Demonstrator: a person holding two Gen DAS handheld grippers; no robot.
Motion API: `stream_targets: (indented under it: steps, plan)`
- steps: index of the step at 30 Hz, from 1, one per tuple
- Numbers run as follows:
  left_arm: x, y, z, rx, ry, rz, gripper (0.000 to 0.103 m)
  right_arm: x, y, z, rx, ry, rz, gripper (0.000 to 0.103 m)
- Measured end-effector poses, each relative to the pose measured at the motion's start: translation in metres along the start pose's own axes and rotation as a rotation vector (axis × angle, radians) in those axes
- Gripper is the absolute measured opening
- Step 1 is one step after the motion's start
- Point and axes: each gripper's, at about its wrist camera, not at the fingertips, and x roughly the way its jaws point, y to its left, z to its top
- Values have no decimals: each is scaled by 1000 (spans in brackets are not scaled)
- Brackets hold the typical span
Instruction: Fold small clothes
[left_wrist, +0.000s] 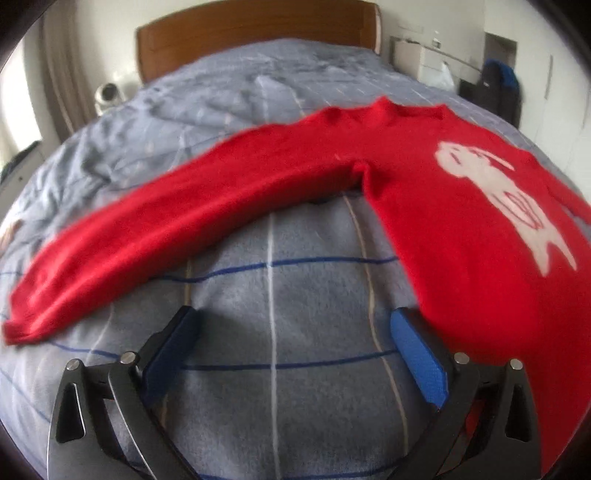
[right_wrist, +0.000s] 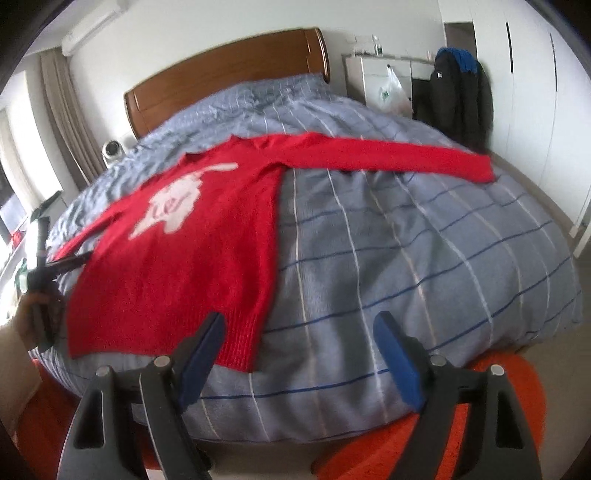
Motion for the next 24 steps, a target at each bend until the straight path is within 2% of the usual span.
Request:
stream_targets:
  steps: [3,8,14,24]
  plan:
    - [-5,-6,-6,47,-15,17,103,7,6,-1,-11,23,-17,81]
    - [-6,-1,-12,24,-40,-16,103,16,14,-1,-44,58,-39,81]
    - [-2,1,-8,21,-41,-16,103,20,21,0,-70,66,-49,81]
    - [-2,1,-9,22,-42,-16,103,32,18,2,-33,99,-61,81]
